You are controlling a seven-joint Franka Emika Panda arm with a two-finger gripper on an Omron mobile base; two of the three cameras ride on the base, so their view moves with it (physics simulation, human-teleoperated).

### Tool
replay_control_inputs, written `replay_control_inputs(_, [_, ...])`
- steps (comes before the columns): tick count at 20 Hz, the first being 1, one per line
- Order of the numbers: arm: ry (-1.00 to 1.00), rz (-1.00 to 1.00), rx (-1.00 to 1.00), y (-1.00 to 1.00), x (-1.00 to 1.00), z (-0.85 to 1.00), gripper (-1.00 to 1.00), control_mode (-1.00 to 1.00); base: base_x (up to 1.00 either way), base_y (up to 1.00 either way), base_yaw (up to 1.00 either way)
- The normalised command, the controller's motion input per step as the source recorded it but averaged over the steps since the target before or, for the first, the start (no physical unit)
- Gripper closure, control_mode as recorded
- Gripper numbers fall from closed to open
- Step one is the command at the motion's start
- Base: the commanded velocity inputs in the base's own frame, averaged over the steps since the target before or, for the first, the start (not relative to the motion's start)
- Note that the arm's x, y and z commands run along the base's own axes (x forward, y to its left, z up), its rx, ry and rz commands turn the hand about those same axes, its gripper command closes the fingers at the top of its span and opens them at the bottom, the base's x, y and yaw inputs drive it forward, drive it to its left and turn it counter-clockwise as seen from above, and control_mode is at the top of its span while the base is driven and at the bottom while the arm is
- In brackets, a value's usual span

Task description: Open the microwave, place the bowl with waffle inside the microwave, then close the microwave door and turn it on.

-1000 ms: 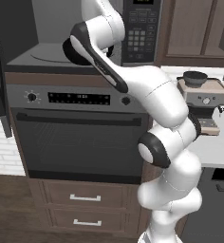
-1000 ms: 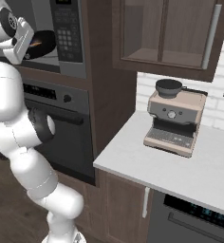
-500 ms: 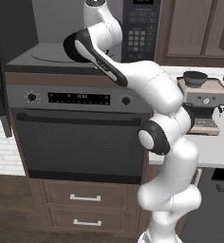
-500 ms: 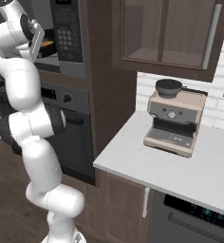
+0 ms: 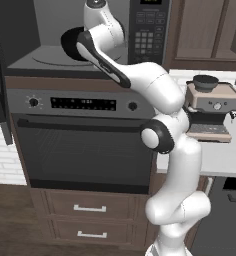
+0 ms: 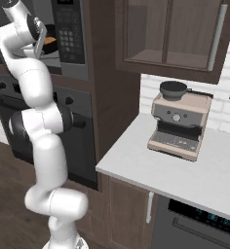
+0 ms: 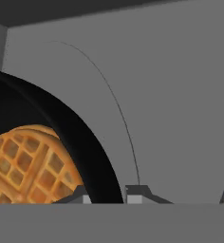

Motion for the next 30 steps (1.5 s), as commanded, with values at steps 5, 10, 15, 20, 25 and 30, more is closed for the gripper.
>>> replay_control_inputs(5, [0.00, 0.00, -0.05, 0.28, 0.51, -0.08, 1.00, -1.00, 0.00, 0.00, 0.00])
replay_control_inputs(10, [-0.01, 0.00, -0.09, 0.20, 0.40, -0.20, -1.00, -1.00, 0.00, 0.00, 0.00])
replay_control_inputs(15, [-0.17, 0.00, 0.00, 0.00, 0.20, -0.13, -1.00, -1.00, 0.00, 0.00, 0.00])
replay_control_inputs(20, [-0.63, 0.04, 0.00, 0.00, -0.52, -0.10, -1.00, -1.00, 0.00, 0.00, 0.00])
replay_control_inputs(25, [-0.94, 0.09, -0.02, 0.00, -1.00, -0.80, -1.00, -1.00, 0.00, 0.00, 0.00])
replay_control_inputs(30, [-0.74, 0.02, -0.10, 0.00, -1.00, -1.00, -1.00, -1.00, 0.00, 0.00, 0.00])
